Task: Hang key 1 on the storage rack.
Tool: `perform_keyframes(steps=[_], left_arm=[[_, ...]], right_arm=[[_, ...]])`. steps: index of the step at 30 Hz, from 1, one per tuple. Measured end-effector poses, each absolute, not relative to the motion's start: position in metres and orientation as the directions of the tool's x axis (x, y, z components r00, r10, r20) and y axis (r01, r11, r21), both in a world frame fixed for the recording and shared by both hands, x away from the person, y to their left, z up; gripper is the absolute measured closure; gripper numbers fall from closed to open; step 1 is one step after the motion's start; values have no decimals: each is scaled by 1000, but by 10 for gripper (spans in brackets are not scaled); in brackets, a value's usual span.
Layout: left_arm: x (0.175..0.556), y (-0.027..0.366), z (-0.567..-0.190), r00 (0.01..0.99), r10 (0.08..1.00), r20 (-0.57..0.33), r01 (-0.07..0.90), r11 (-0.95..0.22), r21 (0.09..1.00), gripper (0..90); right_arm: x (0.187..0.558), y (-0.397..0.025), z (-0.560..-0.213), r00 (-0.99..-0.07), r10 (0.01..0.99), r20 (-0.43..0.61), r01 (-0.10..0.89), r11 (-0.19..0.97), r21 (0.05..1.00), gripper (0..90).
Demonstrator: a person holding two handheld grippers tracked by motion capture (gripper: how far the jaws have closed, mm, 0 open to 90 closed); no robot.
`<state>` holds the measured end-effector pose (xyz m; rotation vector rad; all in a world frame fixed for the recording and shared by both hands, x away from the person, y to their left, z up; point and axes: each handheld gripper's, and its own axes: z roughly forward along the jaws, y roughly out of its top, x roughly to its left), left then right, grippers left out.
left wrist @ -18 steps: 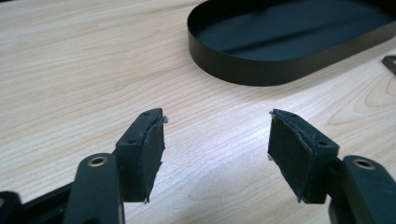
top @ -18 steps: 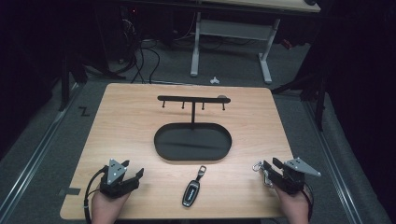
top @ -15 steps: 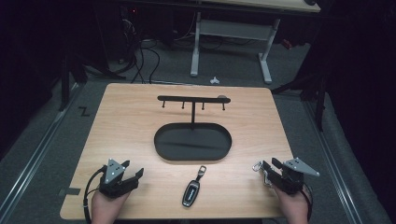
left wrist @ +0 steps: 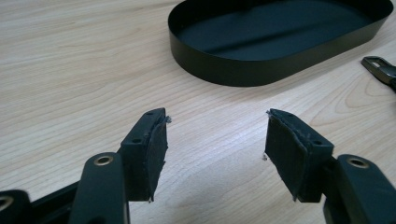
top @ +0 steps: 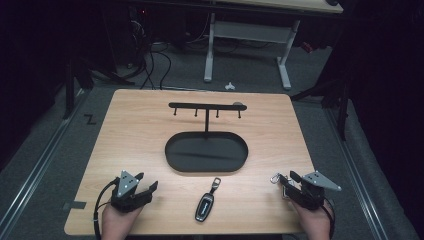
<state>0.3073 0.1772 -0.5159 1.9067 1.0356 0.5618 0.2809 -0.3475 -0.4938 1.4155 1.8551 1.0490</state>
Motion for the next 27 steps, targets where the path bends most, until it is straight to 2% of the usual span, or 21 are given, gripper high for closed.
perform_keyframes(steps=[5, 10, 17, 20, 23, 27], left_arm=[[302, 166, -514, 584, 812, 4, 421, -307, 854, 422], [296, 149, -513, 638, 770, -10, 411, -329, 850, 502], [285, 114, -515, 729, 685, -2, 394, -417, 819, 697], [279, 100, -515, 762, 647, -20, 401, -447, 800, 821], [273, 83, -516, 789, 615, -11, 399, -498, 770, 878], [269, 68, -521, 807, 590, 10, 390, -547, 741, 895]], right_arm=[[281, -346, -493, -284, 958, 33, 514, 123, 849, 569], [278, -328, -491, -328, 945, 11, 501, 164, 850, 571], [277, -296, -492, -411, 912, -6, 491, 226, 841, 572], [277, -284, -493, -443, 896, -20, 483, 257, 837, 574], [277, -280, -495, -451, 892, -24, 488, 268, 831, 575], [278, -282, -497, -447, 894, -13, 500, 262, 826, 578]])
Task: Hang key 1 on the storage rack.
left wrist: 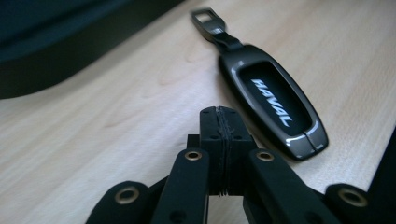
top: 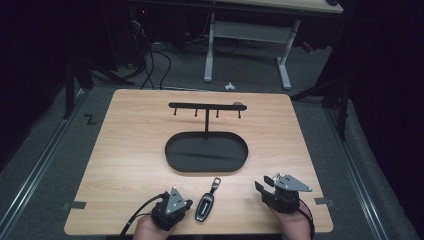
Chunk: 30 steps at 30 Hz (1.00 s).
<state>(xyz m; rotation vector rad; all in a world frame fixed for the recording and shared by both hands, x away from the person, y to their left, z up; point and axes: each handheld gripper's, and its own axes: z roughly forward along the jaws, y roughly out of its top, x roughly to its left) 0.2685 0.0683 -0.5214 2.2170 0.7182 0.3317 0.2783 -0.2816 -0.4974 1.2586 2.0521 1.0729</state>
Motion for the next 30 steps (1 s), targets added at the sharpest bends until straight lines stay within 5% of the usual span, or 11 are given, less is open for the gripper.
perform_keyframes(steps=[14, 22, 30], left_arm=[[255, 25, -527, 875, 483, 11, 309, -576, 757, 850], [277, 90, -512, 740, 670, 59, 334, -442, 832, 558], [295, 140, -506, 620, 784, -8, 394, -302, 868, 497]], right_arm=[[279, -277, -502, -460, 888, 0, 511, 265, 818, 561], [271, -245, -505, -538, 843, 19, 506, 305, 806, 518], [259, -202, -511, -649, 759, 51, 495, 370, 786, 580]])
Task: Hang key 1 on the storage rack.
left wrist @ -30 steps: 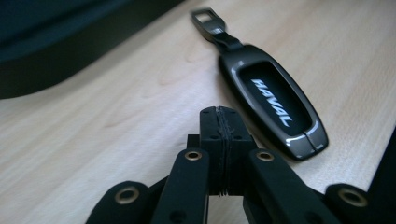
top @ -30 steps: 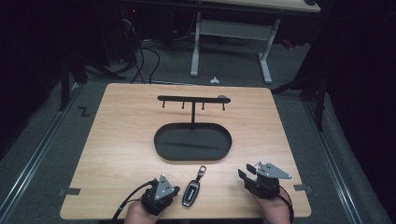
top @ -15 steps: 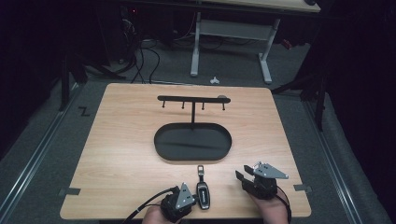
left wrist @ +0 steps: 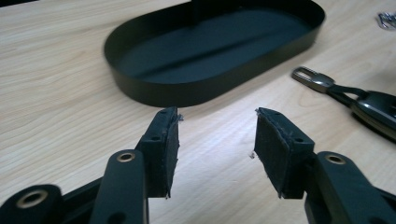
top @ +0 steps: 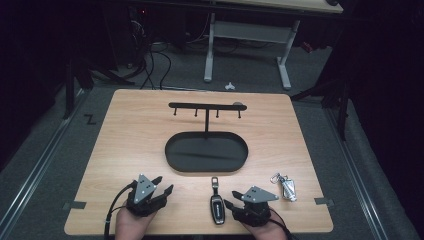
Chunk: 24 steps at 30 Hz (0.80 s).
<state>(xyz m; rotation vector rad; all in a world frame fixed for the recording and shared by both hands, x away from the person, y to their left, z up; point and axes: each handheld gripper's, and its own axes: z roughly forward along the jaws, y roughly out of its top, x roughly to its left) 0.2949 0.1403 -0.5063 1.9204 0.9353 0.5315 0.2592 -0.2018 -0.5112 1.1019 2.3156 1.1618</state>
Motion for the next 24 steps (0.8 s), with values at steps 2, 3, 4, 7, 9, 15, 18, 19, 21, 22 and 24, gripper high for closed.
perform_keyframes(steps=[2, 3, 4, 7, 9, 15, 18, 19, 21, 22, 24], left_arm=[[296, 143, -507, 616, 788, -13, 398, -296, 868, 495], [296, 144, -507, 616, 788, -16, 400, -296, 867, 494], [296, 143, -508, 616, 788, -14, 400, -297, 867, 491], [296, 142, -509, 622, 783, -8, 399, -309, 863, 486], [296, 140, -509, 627, 779, -2, 398, -318, 860, 483], [296, 137, -511, 637, 771, 5, 395, -332, 857, 478], [297, 136, -511, 641, 768, 5, 395, -336, 855, 476], [297, 136, -511, 641, 767, 5, 395, -336, 855, 476], [296, 137, -511, 643, 766, 5, 393, -334, 857, 474], [296, 137, -511, 643, 766, 4, 393, -334, 857, 473], [297, 138, -511, 644, 765, 1, 393, -332, 857, 472]], right_arm=[[257, -193, -513, -671, 741, 33, 479, 399, 782, 649], [256, -189, -514, -683, 730, 28, 474, 414, 777, 695], [254, -186, -516, -694, 720, 22, 469, 428, 772, 742], [250, -179, -517, -720, 694, -6, 439, 462, 771, 861], [249, -177, -517, -730, 683, -2, 435, 468, 769, 899], [244, -171, -513, -762, 647, -31, 384, 489, 783, 899], [243, -165, -516, -778, 628, -36, 379, 514, 769, 899], [243, -163, -518, -782, 622, -40, 380, 527, 760, 900], [243, -161, -521, -780, 623, -56, 385, 549, 741, 900], [244, -162, -522, -774, 631, -54, 395, 547, 738, 900], [247, -165, -522, -762, 645, -60, 406, 547, 733, 900]])
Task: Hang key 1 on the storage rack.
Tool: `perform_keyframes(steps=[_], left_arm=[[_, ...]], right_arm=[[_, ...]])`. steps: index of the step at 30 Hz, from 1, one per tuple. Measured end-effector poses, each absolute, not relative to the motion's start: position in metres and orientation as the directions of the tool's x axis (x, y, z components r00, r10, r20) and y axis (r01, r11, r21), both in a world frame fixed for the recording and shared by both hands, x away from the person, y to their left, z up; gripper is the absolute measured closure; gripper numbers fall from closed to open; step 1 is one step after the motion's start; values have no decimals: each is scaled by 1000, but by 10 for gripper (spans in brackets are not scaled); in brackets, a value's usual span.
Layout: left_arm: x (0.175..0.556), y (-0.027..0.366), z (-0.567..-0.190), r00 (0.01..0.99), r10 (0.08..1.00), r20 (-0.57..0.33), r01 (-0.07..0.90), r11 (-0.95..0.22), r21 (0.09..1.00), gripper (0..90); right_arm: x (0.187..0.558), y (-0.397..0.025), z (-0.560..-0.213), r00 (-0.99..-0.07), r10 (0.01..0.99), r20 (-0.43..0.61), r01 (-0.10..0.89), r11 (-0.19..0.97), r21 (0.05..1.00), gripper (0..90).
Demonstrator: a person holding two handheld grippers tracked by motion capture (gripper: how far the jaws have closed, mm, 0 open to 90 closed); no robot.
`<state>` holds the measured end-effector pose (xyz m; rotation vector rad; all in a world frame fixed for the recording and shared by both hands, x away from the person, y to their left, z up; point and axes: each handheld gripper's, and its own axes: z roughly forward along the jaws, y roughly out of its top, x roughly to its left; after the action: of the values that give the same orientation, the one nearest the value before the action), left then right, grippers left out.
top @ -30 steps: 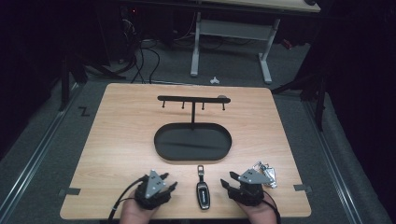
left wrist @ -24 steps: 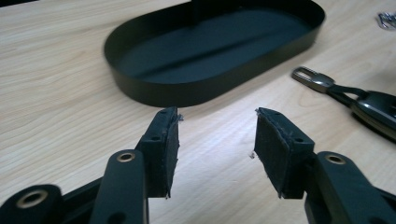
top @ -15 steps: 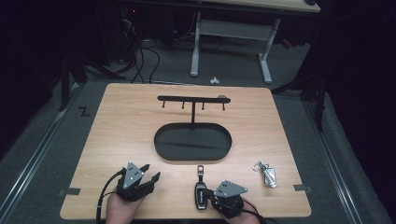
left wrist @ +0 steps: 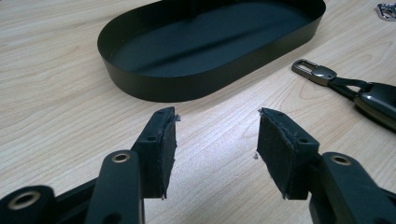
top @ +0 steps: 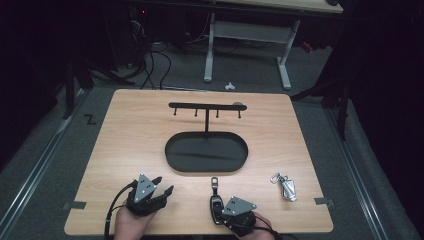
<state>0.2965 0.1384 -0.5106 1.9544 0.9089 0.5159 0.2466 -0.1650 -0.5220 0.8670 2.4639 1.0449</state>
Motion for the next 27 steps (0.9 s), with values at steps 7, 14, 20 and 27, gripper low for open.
perform_keyframes(steps=[7, 14, 20, 27], left_arm=[[296, 138, -511, 652, 758, 1, 390, -337, 857, 469], [296, 138, -510, 657, 754, 1, 386, -338, 858, 467], [296, 140, -510, 658, 753, -3, 383, -332, 862, 465], [300, 135, -507, 673, 740, -3, 362, -325, 874, 462]], right_arm=[[261, -192, -523, -698, 713, -64, 461, 517, 721, 899], [271, -221, -522, -639, 768, -46, 511, 468, 721, 899], [273, -243, -521, -592, 805, -49, 537, 439, 720, 899], [272, -263, -521, -544, 838, -43, 564, 403, 720, 900]])
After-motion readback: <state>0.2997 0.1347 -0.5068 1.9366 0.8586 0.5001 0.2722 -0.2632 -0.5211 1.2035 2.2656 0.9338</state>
